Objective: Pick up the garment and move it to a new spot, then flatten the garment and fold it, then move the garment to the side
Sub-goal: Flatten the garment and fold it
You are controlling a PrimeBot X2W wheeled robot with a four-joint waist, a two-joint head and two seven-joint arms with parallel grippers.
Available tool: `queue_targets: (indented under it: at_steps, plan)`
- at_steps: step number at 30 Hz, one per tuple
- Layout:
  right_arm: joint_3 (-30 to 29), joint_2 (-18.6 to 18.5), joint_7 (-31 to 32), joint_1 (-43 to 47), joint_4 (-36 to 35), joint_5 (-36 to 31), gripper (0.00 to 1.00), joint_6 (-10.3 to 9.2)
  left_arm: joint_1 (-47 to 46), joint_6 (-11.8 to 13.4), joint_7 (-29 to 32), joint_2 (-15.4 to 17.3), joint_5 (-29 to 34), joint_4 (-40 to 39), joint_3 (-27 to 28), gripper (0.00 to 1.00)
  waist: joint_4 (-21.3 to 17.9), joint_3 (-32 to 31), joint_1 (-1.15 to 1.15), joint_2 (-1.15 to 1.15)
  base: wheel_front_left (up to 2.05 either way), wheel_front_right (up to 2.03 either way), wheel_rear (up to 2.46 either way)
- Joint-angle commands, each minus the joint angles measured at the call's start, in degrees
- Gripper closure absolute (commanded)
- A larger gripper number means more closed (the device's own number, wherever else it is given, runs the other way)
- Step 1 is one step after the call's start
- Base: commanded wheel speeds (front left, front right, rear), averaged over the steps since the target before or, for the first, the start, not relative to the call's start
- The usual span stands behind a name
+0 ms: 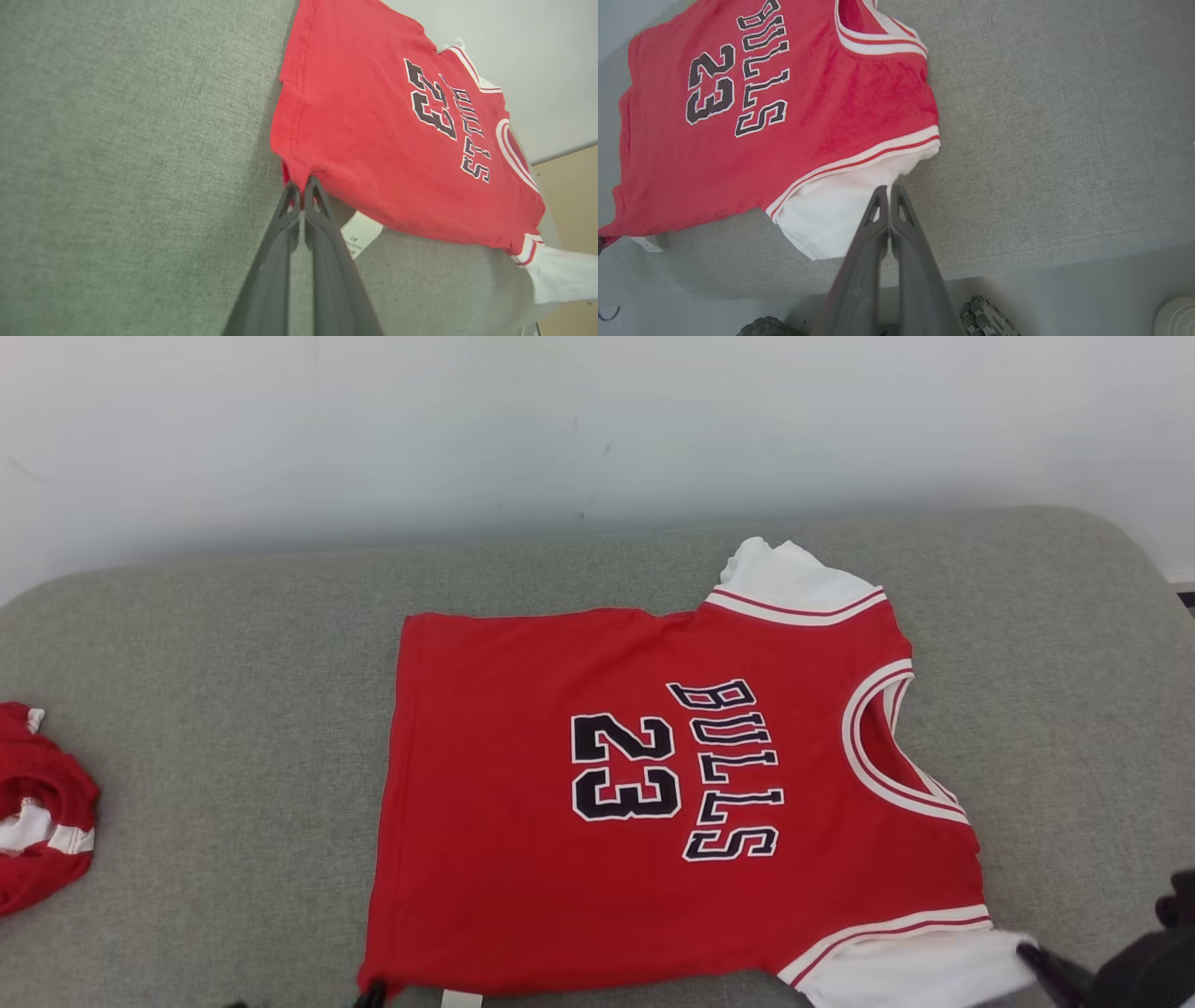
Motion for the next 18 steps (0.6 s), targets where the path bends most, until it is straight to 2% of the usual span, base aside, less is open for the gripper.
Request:
queue_targets:
  at_steps: [1, 8, 15, 18]
  plan:
    - [-0.05, 0.13, -1.34, -1.68, 0.11, 0.57, 1.0, -0.13, -1.73, -0.08, 0.24, -0.18, 0.28, -0.45, -0.11, 1.0, 0.27, 0.44, 0.0, 0.0, 0.0, 0.0, 0.0]
    - [0.81, -0.95, -7.04, -9.41, 2.57, -0.68, 1.0, -0.13, -7.98, -0.09, 2.15, -1.22, 1.08, 0.48, -1.07, 1.0, 1.41, 2.27, 0.0, 0.0, 0.0, 0.0, 0.0]
    - [4.67, -4.83, -15.19, -17.46, 7.88, -2.03, 1.0, -0.13, -15.34, -0.13, 3.88, -2.24, 2.36, 4.39, -2.16, 1.0, 2.17, 4.51, 0.0, 0.0, 0.0, 0.0, 0.0]
    - [7.28, -7.32, -18.2, -19.61, 10.47, -3.89, 1.0, -0.13, -18.26, 0.71, 3.45, -2.28, 4.25, 6.56, -2.72, 1.0, 2.41, 5.56, 0.0, 0.0, 0.0, 0.0, 0.0]
